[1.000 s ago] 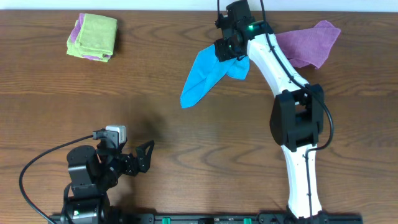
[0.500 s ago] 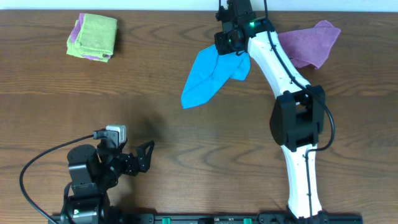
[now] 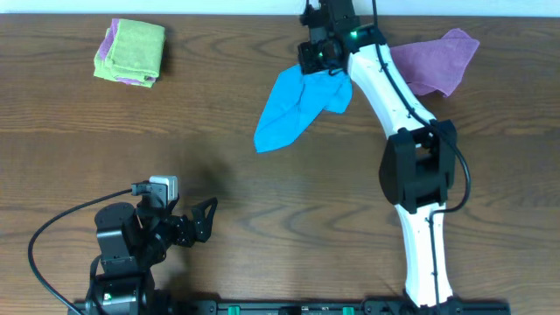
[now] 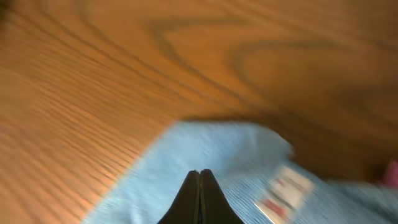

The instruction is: Fold the cloth

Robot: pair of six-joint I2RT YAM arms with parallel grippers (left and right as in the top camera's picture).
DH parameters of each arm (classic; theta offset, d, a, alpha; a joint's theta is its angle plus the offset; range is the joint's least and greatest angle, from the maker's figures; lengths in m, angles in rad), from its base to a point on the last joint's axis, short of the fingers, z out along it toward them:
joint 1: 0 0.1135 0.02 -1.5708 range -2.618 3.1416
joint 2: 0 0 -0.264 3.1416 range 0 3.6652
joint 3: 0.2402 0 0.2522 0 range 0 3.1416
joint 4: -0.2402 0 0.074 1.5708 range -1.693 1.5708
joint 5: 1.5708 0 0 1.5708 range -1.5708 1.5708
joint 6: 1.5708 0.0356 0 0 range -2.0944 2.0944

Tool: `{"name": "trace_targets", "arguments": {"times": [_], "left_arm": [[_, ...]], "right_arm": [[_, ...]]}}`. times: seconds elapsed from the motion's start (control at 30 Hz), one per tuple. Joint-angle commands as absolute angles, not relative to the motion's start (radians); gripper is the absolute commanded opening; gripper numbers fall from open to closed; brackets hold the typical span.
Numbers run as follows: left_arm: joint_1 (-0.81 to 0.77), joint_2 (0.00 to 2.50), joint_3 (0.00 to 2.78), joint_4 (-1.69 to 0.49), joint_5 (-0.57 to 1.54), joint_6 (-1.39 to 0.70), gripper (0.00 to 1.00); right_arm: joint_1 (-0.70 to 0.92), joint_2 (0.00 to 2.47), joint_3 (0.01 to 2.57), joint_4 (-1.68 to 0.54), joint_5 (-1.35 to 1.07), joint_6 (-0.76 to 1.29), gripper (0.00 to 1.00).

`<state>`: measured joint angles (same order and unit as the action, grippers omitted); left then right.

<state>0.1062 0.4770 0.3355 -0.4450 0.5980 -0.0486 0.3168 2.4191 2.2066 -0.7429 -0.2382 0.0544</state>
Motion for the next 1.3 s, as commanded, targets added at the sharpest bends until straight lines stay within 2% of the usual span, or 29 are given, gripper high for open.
{"name": "trace_targets", "arguments": {"times": [0.0,0.13,0.23,0.3,0.37,0.4,0.73,1.27], "left_arm": [[0.102,0.483,0.363,-0.445,0.592,-0.049,0.95],[0.102,0.483,0.363,-0.444,0.592,-0.049,0.95],[0.102,0.483,0.363,-0.445,0.593,-0.049,0.95],[0.102,0.483,0.363,-0.446,0.595,-0.049,0.95],[0.102,0.483,0.363,-0.446,0.595,-0.049,0.95],[0.102,0.483,0.363,-0.447,0.595,-0.049,0.95],[0.102,0.483,0.363,-0.448,0.595,-0.049,0.95],[0.102,0.483,0.363,-0.448,0.603,-0.06,0.95]], "right_arm": [[0.375,2.418,2.225,-0.702,-0.375,0.081,0.01],[0.458,2.418,2.225,-0.657,-0.419,0.075,0.01],[0.514,2.418,2.225,-0.667,-0.31,0.066,0.01],[0.527,2.418,2.225,-0.702,-0.192,0.067,0.28],[0.518,2.418,2.225,-0.746,-0.122,0.075,0.39],[0.503,2.421,2.225,-0.764,-0.105,0.086,0.49],[0.316,2.424,2.224,-0.767,-0.192,0.12,0.5],[0.244,2.481,2.224,-0.812,-0.224,0.123,0.47]]}}
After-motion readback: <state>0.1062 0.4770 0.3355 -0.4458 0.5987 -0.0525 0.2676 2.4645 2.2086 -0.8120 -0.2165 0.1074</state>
